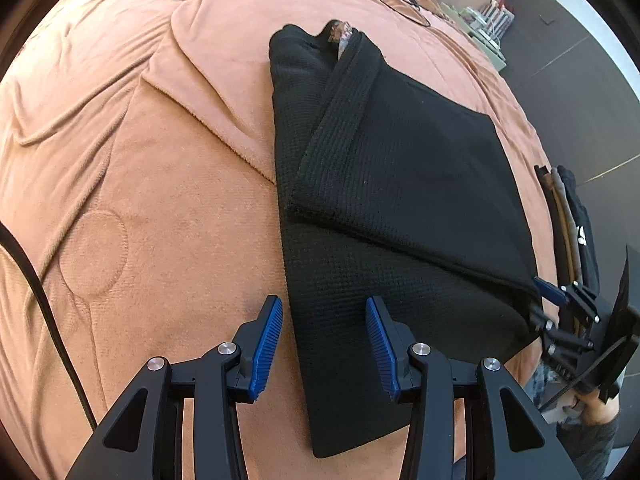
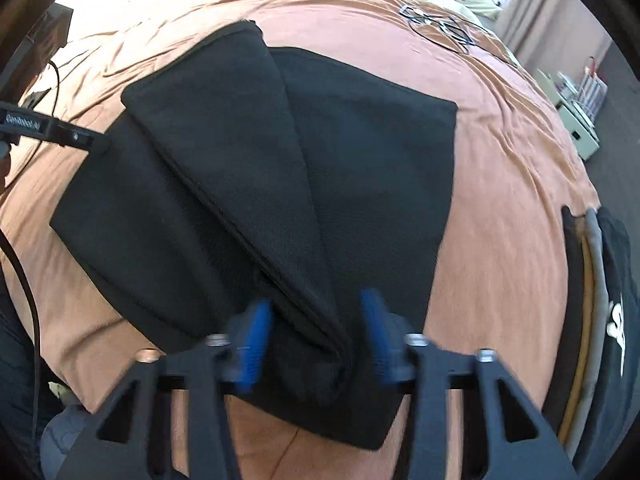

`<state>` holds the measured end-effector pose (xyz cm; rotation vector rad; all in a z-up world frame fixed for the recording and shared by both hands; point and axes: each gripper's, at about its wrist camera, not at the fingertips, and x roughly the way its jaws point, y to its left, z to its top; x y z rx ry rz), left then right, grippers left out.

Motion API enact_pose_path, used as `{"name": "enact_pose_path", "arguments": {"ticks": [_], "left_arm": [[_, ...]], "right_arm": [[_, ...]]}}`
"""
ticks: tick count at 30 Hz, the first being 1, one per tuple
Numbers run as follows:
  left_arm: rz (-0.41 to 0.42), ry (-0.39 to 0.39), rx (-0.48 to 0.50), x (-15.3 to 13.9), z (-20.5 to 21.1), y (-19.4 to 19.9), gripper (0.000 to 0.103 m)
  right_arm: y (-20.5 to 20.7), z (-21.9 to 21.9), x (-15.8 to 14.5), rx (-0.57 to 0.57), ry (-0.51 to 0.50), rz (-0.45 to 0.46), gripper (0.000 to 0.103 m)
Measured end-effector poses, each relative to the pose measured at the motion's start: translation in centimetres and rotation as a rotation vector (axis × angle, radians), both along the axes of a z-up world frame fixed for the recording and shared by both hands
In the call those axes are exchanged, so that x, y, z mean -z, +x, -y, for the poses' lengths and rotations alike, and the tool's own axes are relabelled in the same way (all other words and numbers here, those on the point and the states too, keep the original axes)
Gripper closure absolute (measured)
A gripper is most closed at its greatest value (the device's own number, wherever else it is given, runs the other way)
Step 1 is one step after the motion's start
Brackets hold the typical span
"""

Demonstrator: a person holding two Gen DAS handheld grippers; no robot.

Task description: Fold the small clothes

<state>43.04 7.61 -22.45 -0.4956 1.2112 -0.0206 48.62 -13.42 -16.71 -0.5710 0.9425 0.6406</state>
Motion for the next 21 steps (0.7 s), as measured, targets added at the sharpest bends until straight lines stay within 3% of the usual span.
{"name": "enact_pose_path", "arguments": {"ticks": [1, 3, 9, 12, 21], "left_arm": [[-0.003, -0.001, 0.001, 0.1, 0.1, 0.0, 0.057], [-0.008, 0.002, 0.008, 0.2, 0.5, 0.2, 0.057], [-0.023, 0.003, 0.033, 0.5, 1.5, 0.4, 0.057], [-0.032, 0.009, 0.049, 0.7, 1.9, 0.5, 0.057], [-0.062, 0.045, 0.111, 1.2, 3.2, 1.0, 0.057]], "right_arm": [[0.2, 0.0, 0.0, -0.004, 0.014, -0.017, 0.089], [0.6, 0.6, -0.3, 0.013, 0.057, -0.045, 0.099], [2.9, 5.7, -1.3, 0.164, 0.326, -0.214, 0.101], [3.5, 7.8, -1.3, 0.215, 0.402, -0.261, 0.101], [4.2, 11.1, 1.0, 0.303, 0.489, -0.343, 0.101]]}}
